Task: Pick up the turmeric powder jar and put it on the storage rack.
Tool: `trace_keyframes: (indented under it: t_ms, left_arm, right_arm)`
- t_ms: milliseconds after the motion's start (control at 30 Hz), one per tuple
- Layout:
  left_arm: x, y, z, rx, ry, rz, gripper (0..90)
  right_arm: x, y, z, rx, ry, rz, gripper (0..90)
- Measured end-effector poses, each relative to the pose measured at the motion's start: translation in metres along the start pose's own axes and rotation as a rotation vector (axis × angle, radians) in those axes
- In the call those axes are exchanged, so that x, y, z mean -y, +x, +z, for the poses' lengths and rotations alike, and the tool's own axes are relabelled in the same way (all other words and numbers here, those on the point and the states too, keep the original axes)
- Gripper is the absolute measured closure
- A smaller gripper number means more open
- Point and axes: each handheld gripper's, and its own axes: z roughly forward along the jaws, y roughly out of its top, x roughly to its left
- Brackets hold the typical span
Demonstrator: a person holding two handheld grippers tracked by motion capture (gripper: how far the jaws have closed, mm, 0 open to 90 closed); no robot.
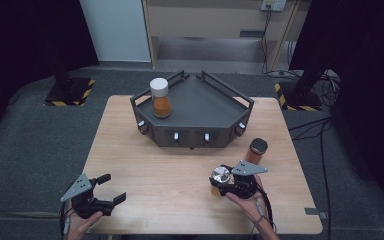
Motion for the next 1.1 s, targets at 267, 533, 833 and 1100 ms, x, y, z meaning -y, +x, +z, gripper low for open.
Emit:
trace_keyframes:
  t_ms: [267, 533, 833, 1100]
  left_arm:
    - [0.000, 0.000, 0.000, 0.002, 0.000, -0.001, 0.3]
    - [0.000, 0.001, 0.000, 0.004, 0.001, -0.002, 0.3]
    - [0.000, 0.001, 0.000, 0.006, 0.001, -0.003, 0.3]
    - [0.000, 0.001, 0.000, 0.008, 0.000, -0.004, 0.3]
  right_arm:
    - [-0.005, 0.002, 0.000, 0.008, 0.008, -0.019, 34.4]
    - [-0.022, 0.001, -0.002, -0.003, 0.013, -0.037, 34.5]
    - [-0.054, 0.000, -0.003, -0.029, 0.027, -0.061, 34.5]
    - [-0.084, -0.004, -0.002, -0.058, 0.040, -0.066, 34.5]
